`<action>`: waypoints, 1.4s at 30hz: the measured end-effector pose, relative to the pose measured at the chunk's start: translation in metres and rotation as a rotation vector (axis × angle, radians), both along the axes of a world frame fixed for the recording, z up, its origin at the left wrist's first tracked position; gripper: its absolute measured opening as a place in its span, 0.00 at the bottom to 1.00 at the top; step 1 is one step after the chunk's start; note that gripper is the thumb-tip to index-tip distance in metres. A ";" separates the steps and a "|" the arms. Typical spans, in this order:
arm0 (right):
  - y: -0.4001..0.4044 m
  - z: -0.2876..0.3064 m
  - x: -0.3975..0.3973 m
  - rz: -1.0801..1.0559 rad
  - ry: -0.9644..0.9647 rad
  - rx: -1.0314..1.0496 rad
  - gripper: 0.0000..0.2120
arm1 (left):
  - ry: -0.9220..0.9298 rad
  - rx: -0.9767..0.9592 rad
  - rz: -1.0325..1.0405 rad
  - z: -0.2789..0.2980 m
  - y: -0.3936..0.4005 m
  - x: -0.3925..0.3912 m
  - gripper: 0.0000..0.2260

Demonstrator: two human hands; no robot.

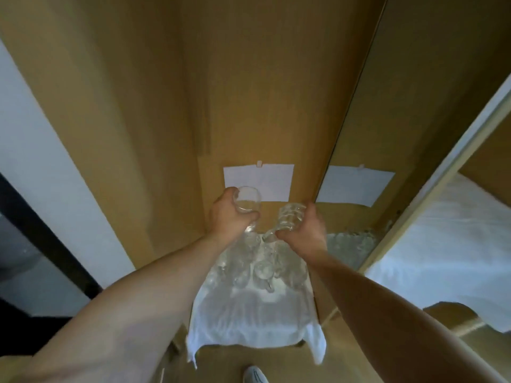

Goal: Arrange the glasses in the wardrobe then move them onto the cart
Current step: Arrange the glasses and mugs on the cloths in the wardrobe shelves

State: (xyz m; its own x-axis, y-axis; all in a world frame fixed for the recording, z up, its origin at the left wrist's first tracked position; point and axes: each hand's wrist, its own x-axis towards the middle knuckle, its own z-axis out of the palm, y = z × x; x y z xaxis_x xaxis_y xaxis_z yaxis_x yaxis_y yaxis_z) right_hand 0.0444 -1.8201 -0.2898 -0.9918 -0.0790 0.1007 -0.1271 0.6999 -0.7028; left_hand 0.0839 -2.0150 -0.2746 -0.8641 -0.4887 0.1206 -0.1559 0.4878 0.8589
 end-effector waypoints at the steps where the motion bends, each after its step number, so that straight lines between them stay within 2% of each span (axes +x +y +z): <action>1: 0.000 0.017 0.001 -0.005 0.039 -0.020 0.53 | 0.032 0.010 0.002 0.015 0.002 0.002 0.33; 8: 0.008 0.106 0.022 -0.019 0.214 -0.145 0.56 | 0.232 0.070 0.044 0.102 0.009 0.018 0.30; 14: 0.025 0.146 0.049 0.003 0.305 -0.300 0.55 | 0.355 0.039 0.020 0.157 0.019 0.042 0.29; 18: 0.041 0.167 0.066 0.034 0.371 -0.375 0.52 | 0.426 0.033 0.020 0.184 0.039 0.061 0.32; 24: 0.088 0.193 0.096 0.055 0.420 -0.448 0.51 | 0.475 0.092 0.067 0.205 0.093 0.099 0.37; 31: 0.179 0.205 0.136 0.014 0.438 -0.465 0.51 | 0.468 0.170 0.021 0.219 0.179 0.140 0.30; 42: 0.325 0.211 0.184 -0.129 0.477 -0.449 0.51 | 0.450 0.192 -0.173 0.230 0.329 0.162 0.21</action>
State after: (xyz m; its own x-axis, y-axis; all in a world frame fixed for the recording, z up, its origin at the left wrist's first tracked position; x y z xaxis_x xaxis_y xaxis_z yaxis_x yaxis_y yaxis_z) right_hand 0.2281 -1.4952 -0.0791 -0.8290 0.1892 0.5263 -0.4313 0.3829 -0.8169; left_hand 0.2460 -1.6863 -0.0450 -0.8176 -0.3930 0.4207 0.3182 0.3005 0.8991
